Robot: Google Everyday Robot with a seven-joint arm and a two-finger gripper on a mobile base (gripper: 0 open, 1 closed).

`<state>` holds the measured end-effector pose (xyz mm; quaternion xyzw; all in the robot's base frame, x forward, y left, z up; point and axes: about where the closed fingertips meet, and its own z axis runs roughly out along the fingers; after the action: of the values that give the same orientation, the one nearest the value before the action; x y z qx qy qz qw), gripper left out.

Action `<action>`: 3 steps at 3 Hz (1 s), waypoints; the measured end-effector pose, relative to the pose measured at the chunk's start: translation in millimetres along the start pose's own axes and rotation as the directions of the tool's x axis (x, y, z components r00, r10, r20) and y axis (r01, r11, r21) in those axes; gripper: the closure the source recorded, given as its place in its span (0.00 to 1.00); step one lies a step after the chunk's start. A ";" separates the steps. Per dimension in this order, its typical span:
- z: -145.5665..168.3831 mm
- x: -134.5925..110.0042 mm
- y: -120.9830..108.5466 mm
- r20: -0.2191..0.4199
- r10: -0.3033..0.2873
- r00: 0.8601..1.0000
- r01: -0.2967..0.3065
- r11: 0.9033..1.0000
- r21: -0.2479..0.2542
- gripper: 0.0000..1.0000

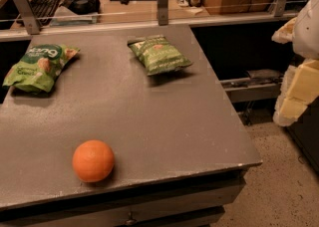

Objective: Move orange near green jalapeno chip bag

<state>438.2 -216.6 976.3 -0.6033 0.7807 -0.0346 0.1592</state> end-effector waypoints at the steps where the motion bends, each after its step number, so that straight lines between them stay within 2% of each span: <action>1: 0.0 0.0 0.0 0.000 0.000 1.000 0.000 1.000 0.000 0.00; 2: 13.3 -32.3 7.3 0.067 -0.018 0.998 0.019 1.000 -0.014 0.00; 3: 35.1 -94.1 30.8 0.188 -0.056 0.981 0.066 0.997 -0.045 0.00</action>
Offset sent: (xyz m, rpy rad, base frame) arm 0.0115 0.0947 -0.0256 0.1688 0.0025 0.1053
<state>440.5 -113.8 955.0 -0.6313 0.7442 0.0374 0.2151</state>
